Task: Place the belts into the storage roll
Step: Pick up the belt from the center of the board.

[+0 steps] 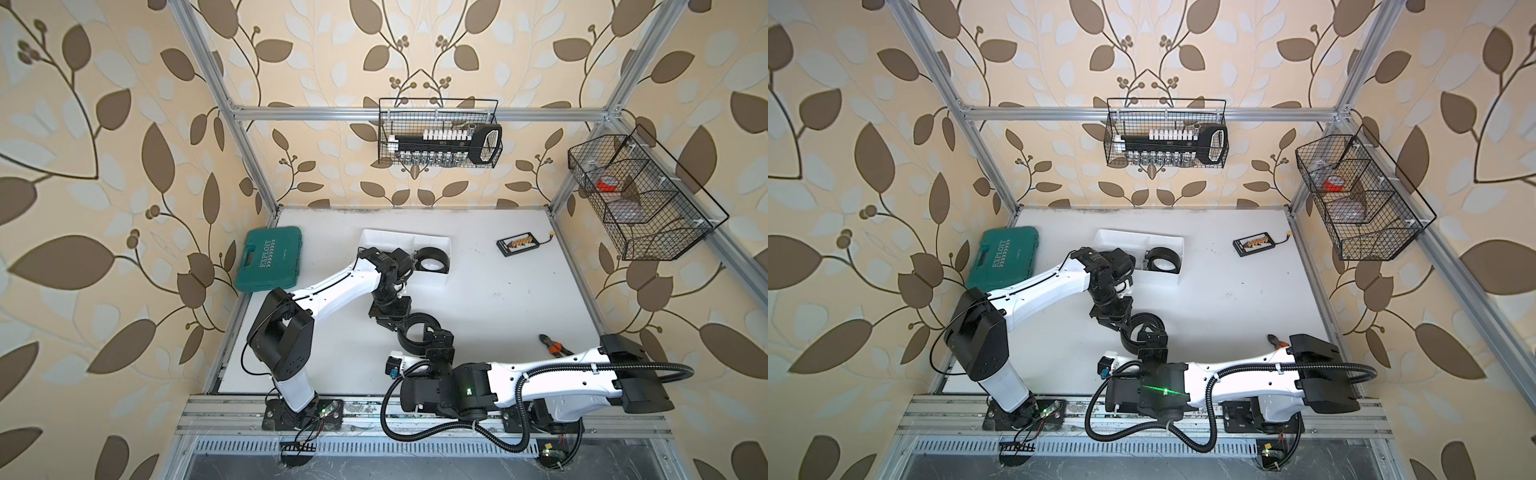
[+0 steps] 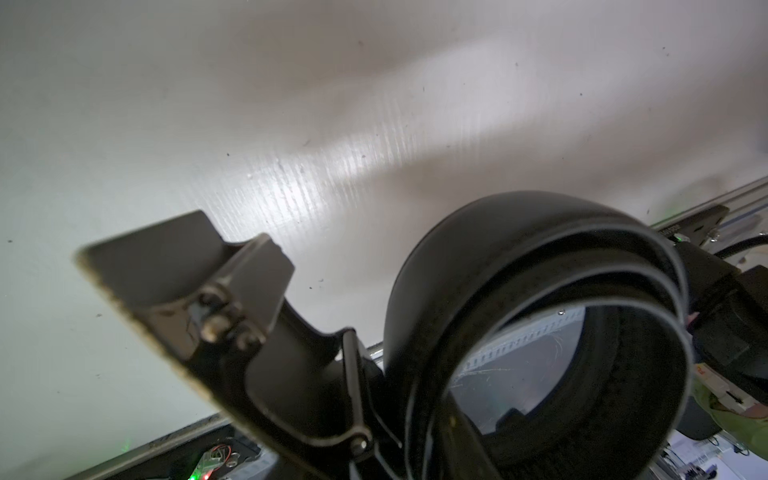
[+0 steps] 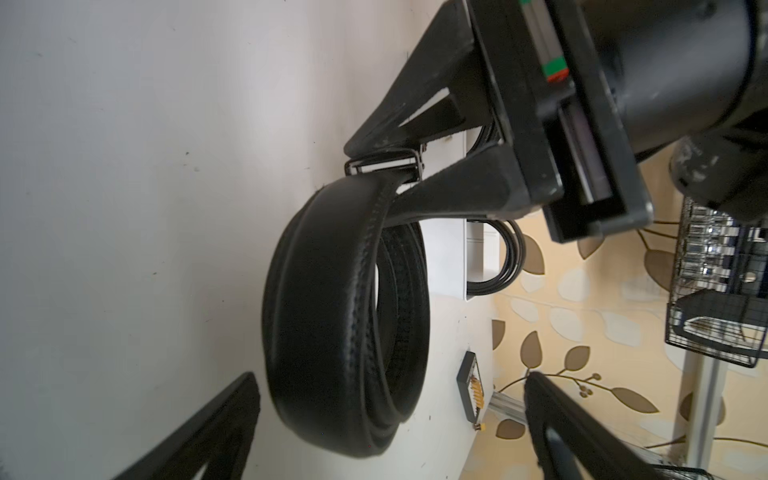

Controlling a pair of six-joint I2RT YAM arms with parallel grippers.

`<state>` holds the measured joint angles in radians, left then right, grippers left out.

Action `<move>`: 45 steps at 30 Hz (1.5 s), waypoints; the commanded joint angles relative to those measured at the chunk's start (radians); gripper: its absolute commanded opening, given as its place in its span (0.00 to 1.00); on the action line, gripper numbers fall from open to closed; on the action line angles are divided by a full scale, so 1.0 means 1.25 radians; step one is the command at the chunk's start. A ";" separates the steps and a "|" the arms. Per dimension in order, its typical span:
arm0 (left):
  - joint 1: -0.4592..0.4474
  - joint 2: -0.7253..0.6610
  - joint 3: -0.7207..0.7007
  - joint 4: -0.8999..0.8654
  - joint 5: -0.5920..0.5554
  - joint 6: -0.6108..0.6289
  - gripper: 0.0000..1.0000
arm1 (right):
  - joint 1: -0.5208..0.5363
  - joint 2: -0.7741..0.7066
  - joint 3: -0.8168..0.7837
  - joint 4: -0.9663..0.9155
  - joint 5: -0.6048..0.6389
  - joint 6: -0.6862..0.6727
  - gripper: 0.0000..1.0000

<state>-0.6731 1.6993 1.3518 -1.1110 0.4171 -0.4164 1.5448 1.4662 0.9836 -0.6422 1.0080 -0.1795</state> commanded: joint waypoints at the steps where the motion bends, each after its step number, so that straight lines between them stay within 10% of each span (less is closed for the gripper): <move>1: 0.000 -0.015 0.007 -0.022 0.057 0.026 0.00 | 0.007 0.009 0.018 0.047 0.053 -0.067 0.95; 22: 0.003 -0.005 0.030 -0.051 0.089 0.059 0.02 | -0.006 0.024 0.054 -0.023 -0.079 -0.106 0.25; 28: 0.017 -0.053 0.069 -0.006 0.154 0.026 0.36 | -0.027 -0.004 0.055 -0.026 -0.131 -0.083 0.19; 34: 0.078 -0.184 0.048 0.200 0.267 -0.123 0.99 | -0.061 -0.043 0.040 -0.026 -0.191 -0.047 0.17; 45: 0.304 -0.487 -0.115 0.353 0.147 -0.201 0.99 | -0.285 -0.178 0.112 -0.004 -0.433 -0.051 0.16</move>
<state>-0.3225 1.1137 1.2819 -0.6811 0.6586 -0.6617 1.2591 1.2938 1.0374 -0.6788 0.5632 -0.2409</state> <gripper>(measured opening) 0.989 0.337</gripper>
